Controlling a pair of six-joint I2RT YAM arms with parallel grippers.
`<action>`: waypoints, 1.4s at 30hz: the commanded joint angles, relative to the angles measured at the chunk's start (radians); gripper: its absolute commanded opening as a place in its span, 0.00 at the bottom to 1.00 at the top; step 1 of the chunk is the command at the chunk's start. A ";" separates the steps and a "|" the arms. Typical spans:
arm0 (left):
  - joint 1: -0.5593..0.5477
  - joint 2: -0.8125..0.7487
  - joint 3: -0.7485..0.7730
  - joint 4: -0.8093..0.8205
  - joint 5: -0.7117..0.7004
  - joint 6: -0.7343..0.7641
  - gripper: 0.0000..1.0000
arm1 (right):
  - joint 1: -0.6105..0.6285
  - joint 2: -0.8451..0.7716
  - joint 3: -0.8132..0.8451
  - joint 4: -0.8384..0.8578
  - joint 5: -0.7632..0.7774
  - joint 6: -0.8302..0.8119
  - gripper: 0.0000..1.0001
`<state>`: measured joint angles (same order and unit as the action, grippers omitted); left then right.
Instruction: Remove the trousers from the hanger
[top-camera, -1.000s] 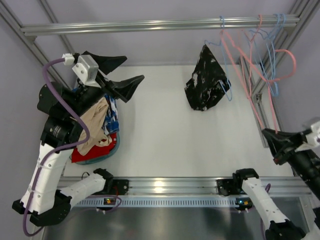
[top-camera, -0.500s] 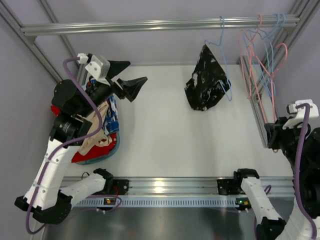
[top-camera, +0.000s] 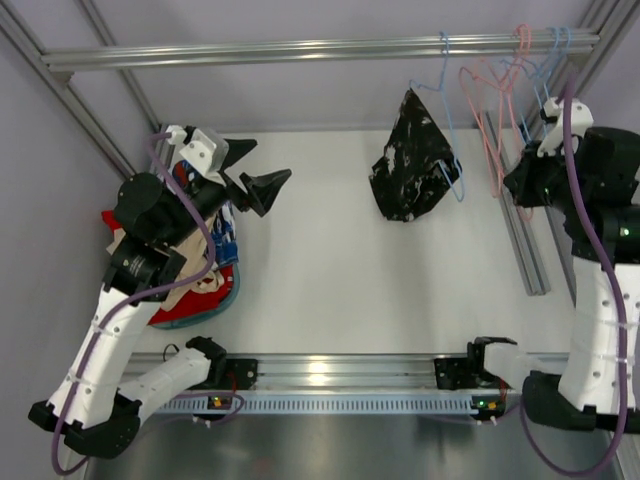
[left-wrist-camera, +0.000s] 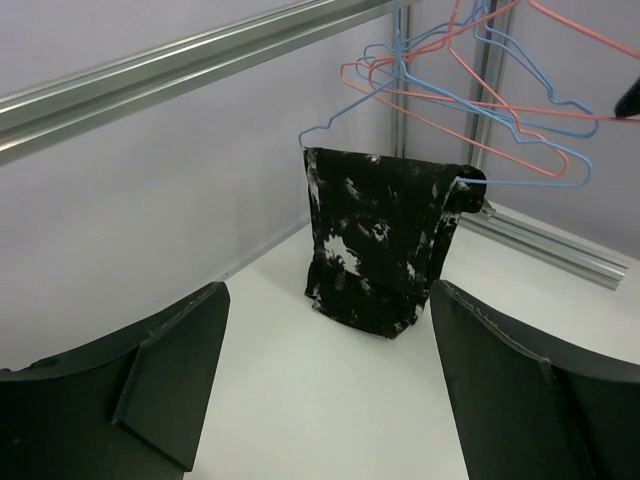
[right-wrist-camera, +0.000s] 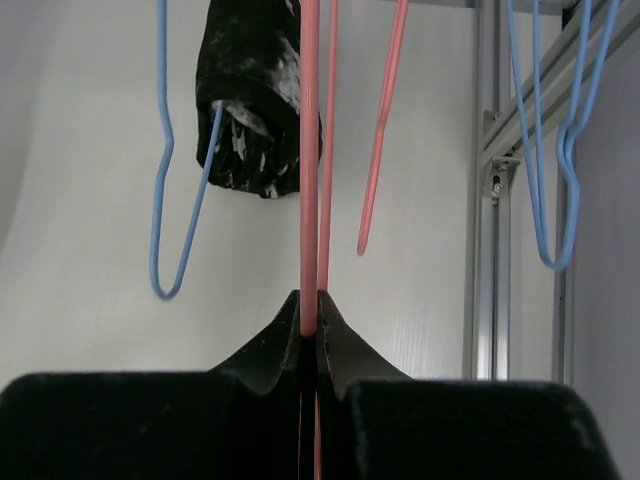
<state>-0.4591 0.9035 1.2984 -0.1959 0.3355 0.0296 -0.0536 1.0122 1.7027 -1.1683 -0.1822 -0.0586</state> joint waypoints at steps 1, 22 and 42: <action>0.007 -0.021 -0.013 -0.013 -0.027 0.015 0.88 | -0.008 0.113 0.083 0.163 -0.033 0.017 0.00; 0.046 0.012 -0.079 -0.398 -0.173 -0.005 0.98 | -0.005 0.201 -0.155 0.357 -0.092 0.054 0.00; 0.122 0.063 -0.093 -0.596 -0.113 -0.051 0.98 | -0.009 -0.124 -0.222 0.231 -0.160 -0.087 0.99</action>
<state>-0.3565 0.9813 1.1564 -0.7578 0.2295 -0.0181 -0.0536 0.9752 1.4979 -0.8879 -0.2878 -0.0834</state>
